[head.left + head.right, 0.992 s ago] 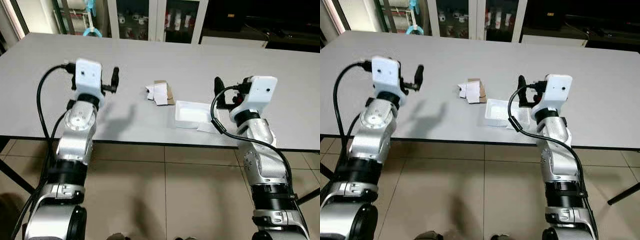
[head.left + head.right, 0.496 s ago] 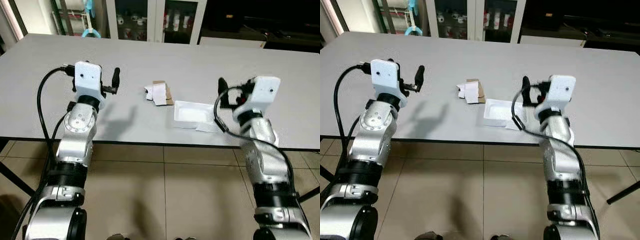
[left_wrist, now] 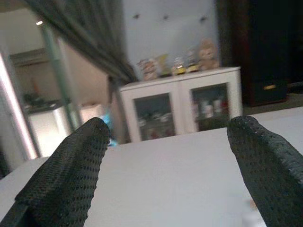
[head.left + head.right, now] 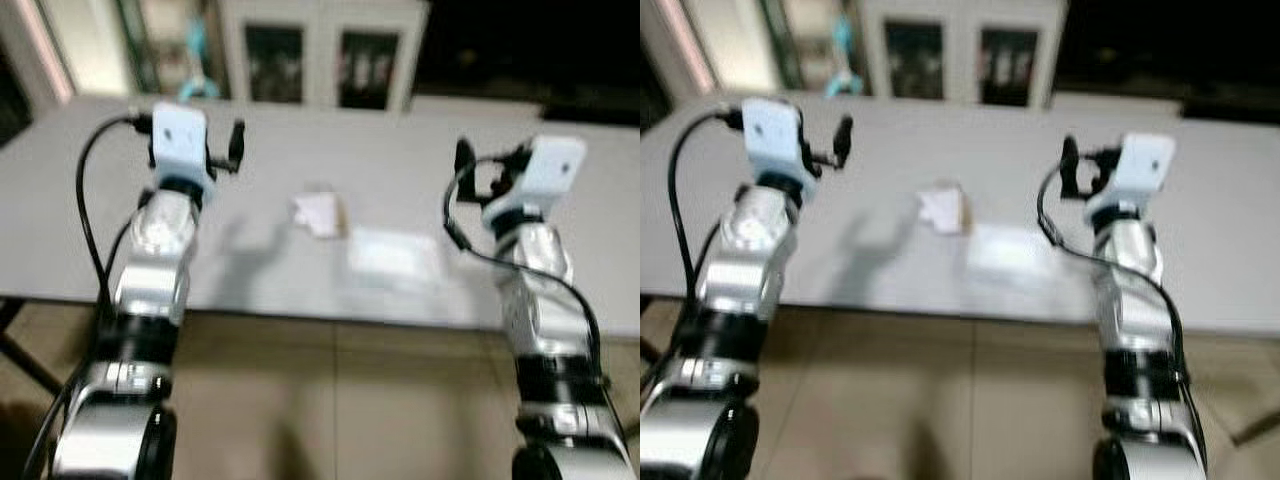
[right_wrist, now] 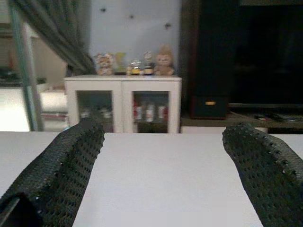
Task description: Picking trash to rubbish bin
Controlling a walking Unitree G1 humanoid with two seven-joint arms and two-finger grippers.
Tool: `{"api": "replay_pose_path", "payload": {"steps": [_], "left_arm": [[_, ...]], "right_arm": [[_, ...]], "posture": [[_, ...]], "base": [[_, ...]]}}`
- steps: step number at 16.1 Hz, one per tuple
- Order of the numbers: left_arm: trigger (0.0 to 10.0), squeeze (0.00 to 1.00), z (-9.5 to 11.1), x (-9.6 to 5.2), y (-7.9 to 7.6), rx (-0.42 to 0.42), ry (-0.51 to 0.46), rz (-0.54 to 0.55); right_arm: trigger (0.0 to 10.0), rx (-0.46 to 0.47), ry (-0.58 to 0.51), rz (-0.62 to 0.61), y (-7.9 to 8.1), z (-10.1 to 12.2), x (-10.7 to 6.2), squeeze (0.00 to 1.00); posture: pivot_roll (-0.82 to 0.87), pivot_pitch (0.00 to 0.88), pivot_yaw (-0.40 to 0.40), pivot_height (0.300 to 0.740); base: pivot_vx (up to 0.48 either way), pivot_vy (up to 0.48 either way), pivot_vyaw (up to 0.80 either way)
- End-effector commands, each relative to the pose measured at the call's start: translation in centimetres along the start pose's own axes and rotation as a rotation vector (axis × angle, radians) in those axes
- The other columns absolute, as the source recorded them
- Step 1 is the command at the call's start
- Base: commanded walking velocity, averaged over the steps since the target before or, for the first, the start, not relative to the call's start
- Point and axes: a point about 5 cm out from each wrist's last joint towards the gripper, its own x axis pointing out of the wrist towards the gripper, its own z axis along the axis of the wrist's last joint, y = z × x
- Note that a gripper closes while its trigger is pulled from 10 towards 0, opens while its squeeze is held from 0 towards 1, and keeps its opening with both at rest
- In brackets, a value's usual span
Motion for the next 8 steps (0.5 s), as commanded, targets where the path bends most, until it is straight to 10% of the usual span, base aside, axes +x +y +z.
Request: {"api": "replay_pose_path", "payload": {"steps": [1,8], "left_arm": [[10.0,0.00,0.44,0.29,0.48,-0.006,-0.003,0.020],[10.0,0.00,0.70,0.36,0.17,-0.006,-0.002,0.018]], "right_arm": [[10.0,0.007,0.001,0.014,0.56,0.09,0.37,0.00],[10.0,0.014,0.005,0.021,0.87,-0.04,0.31,0.00]], "posture": [[0.00,0.045,-0.038,0.740],[-0.01,0.068,-0.035,0.740]], "base": [[0.480,0.000,0.00],[0.480,0.000,0.00]]}}
